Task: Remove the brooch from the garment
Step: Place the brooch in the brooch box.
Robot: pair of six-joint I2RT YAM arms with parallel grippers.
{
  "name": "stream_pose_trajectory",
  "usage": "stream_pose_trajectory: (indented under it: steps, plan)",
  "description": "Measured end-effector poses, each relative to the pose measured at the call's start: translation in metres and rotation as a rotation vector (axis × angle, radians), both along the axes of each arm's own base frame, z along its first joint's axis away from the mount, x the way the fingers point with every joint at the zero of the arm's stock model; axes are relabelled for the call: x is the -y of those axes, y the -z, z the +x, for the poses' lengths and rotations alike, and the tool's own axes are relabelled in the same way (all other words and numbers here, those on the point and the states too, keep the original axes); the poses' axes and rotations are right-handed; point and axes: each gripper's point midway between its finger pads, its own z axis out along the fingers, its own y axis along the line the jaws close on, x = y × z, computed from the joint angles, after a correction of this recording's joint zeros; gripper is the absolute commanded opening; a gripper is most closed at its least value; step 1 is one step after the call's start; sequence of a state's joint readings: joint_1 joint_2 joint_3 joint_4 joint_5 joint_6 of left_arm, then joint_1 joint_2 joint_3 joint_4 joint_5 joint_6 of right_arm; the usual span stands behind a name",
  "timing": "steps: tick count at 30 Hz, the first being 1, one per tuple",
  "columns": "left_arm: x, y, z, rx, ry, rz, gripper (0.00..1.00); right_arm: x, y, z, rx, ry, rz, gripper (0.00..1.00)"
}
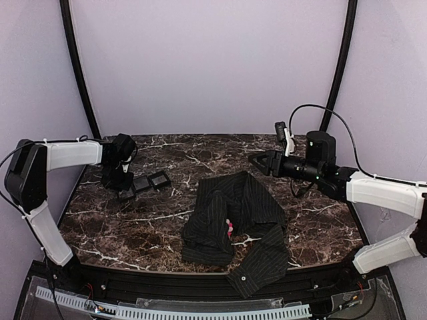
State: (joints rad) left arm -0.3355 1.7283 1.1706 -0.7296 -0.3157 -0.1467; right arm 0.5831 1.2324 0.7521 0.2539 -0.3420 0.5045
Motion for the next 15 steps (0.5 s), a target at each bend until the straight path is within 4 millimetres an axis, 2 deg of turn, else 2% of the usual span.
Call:
stream_pose_trajectory:
  steps: [7,15]
  plan:
    - [-0.0042,-0.0027,0.0103,0.020,0.005,0.043,0.01,0.0007,0.0015,0.0000,-0.004,0.001,0.000,0.57]
    - [-0.0080,0.0055,0.0105,0.000,0.012,0.074,0.01,0.0015,0.0035,-0.0010,-0.008,0.002,-0.001,0.57]
